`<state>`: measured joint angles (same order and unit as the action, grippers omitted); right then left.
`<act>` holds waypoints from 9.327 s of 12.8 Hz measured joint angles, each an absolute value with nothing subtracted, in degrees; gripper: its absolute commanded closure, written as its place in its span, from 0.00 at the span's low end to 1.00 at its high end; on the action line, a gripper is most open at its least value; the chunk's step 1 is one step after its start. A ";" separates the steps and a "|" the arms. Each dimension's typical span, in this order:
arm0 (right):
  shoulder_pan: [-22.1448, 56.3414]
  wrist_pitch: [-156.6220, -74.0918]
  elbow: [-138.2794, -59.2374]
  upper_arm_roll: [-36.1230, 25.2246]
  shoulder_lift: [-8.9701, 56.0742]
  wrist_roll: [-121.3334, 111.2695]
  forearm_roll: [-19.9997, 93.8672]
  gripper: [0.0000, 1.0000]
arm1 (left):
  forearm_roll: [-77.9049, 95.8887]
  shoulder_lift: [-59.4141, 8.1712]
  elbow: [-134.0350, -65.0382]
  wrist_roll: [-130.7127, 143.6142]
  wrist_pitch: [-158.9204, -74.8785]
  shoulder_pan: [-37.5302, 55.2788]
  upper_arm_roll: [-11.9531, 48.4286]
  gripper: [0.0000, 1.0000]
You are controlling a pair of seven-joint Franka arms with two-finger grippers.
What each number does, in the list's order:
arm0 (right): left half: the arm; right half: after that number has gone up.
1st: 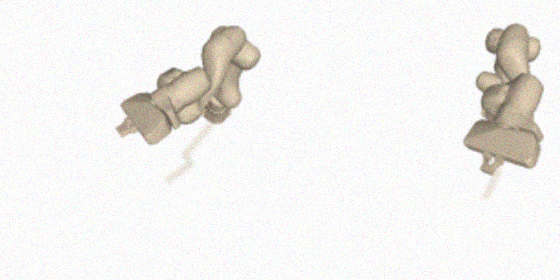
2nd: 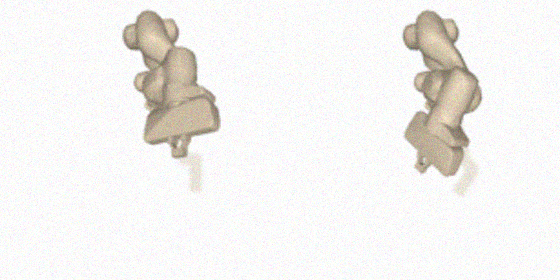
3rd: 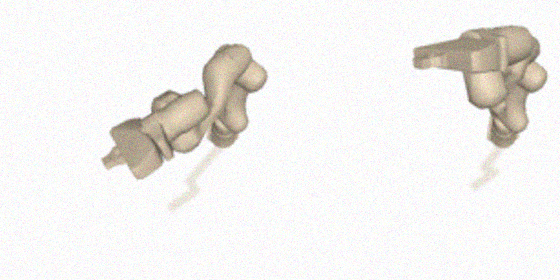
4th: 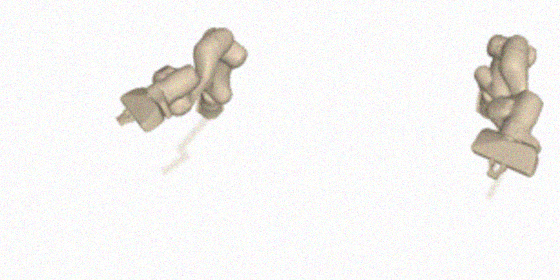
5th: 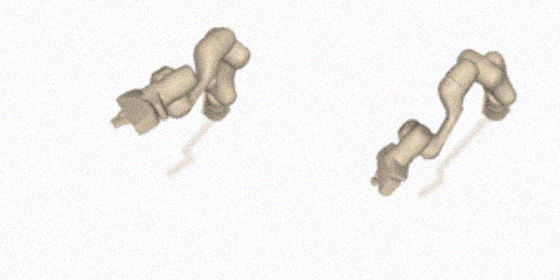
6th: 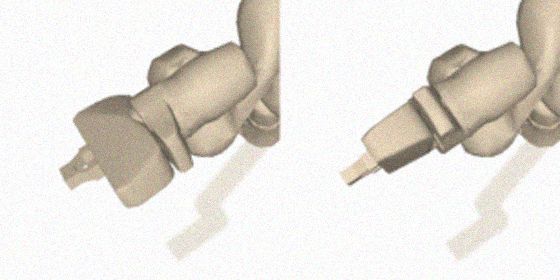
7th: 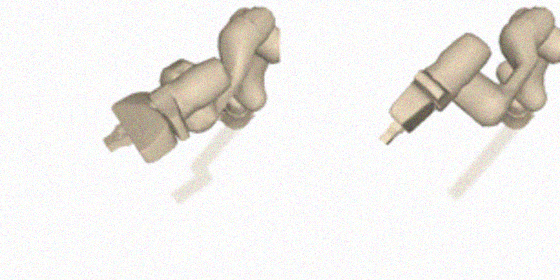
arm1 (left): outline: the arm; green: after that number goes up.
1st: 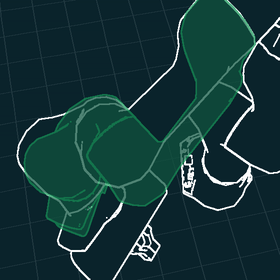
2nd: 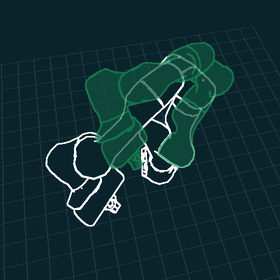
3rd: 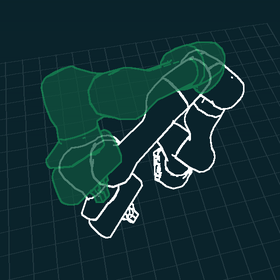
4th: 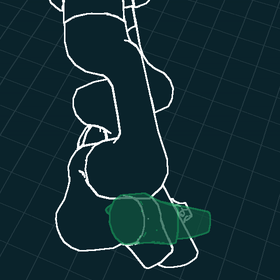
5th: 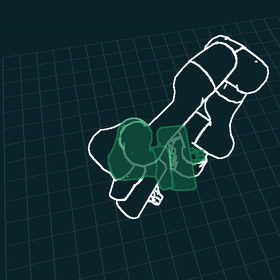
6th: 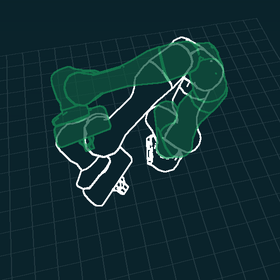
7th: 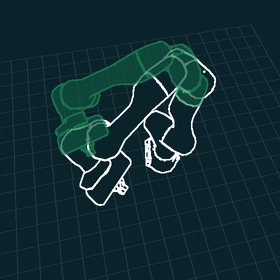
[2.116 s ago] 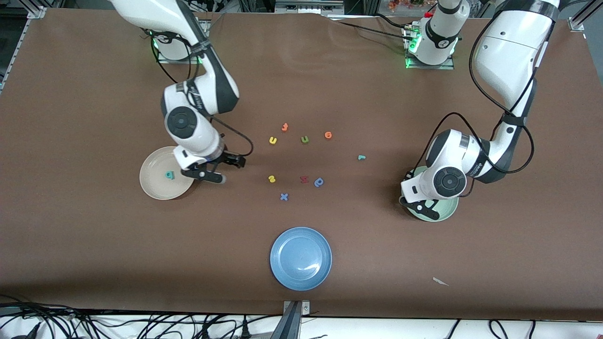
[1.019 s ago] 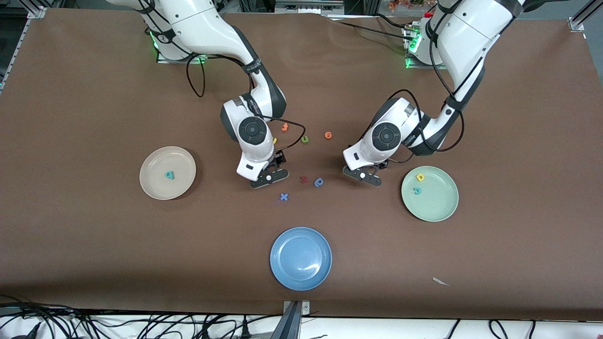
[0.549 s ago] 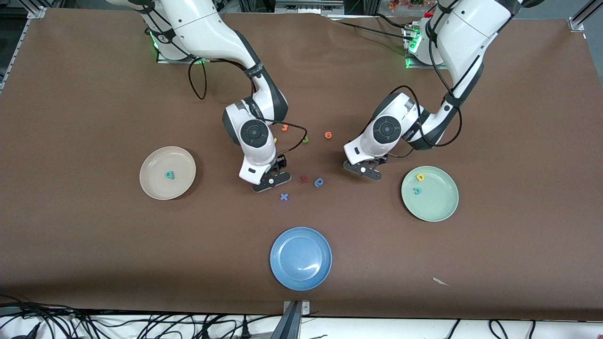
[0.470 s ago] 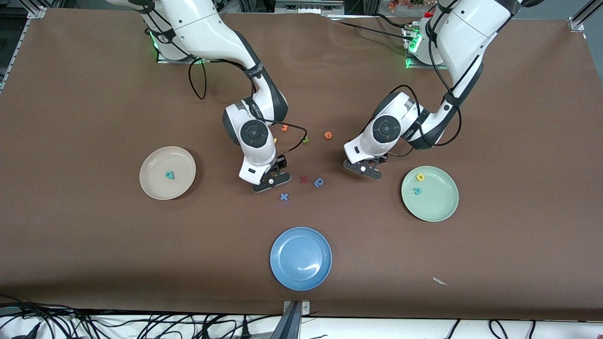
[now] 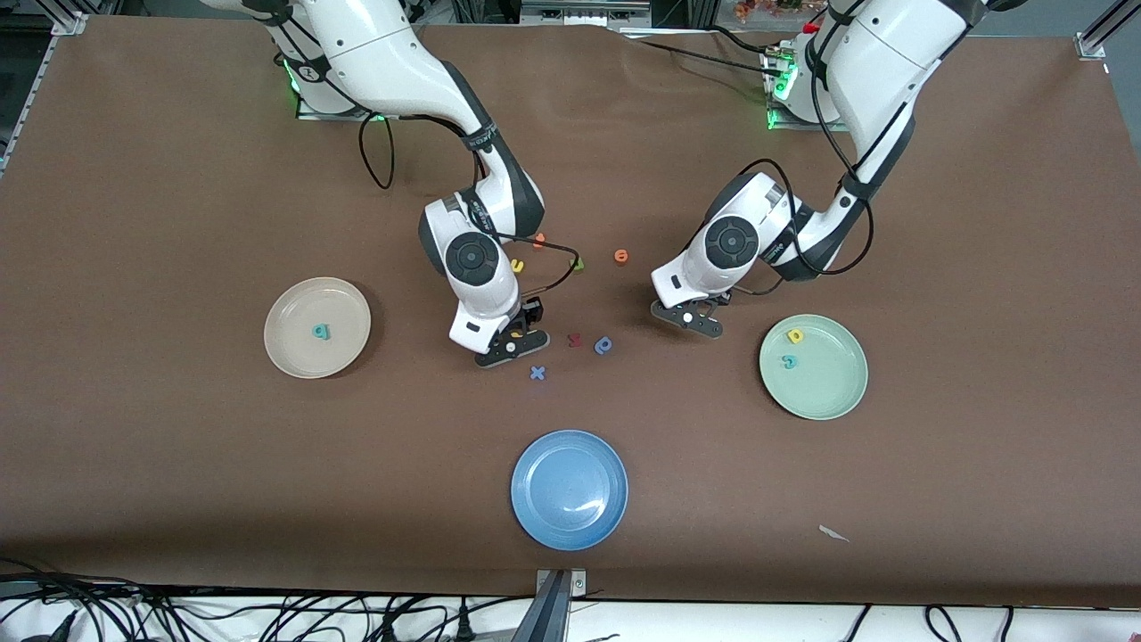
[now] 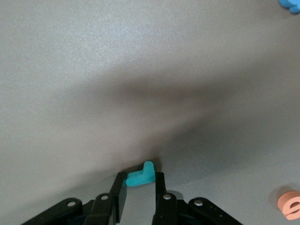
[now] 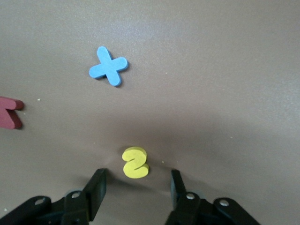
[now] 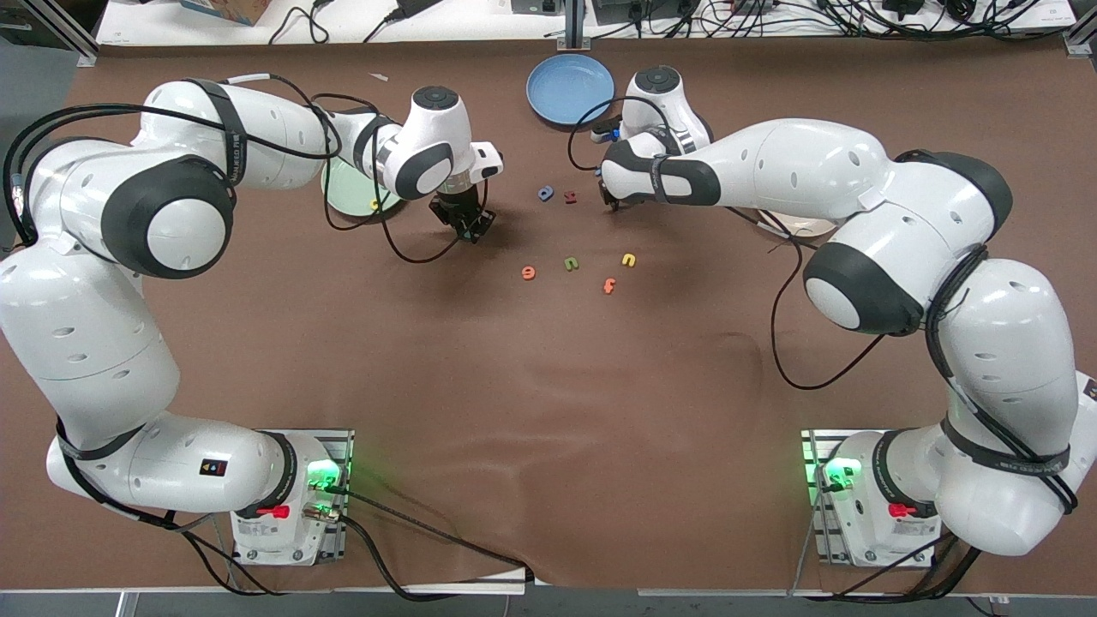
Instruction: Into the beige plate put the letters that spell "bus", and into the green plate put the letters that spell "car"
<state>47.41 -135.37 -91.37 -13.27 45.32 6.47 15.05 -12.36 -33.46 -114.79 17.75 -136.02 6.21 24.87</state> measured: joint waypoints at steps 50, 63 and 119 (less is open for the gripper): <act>52.66 -147.52 -123.95 -16.08 22.38 37.64 21.06 0.00 | -0.49 3.08 -99.16 -7.02 -95.44 2.49 2.54 0.00; 60.32 -147.67 -117.08 -16.67 32.08 57.80 21.05 0.28 | -0.50 3.08 -99.15 -6.47 -91.49 1.13 2.21 0.00; 32.32 -105.47 -97.86 -22.41 20.26 9.94 5.21 0.00 | -0.50 1.62 -96.26 -5.95 -90.20 1.07 2.27 0.00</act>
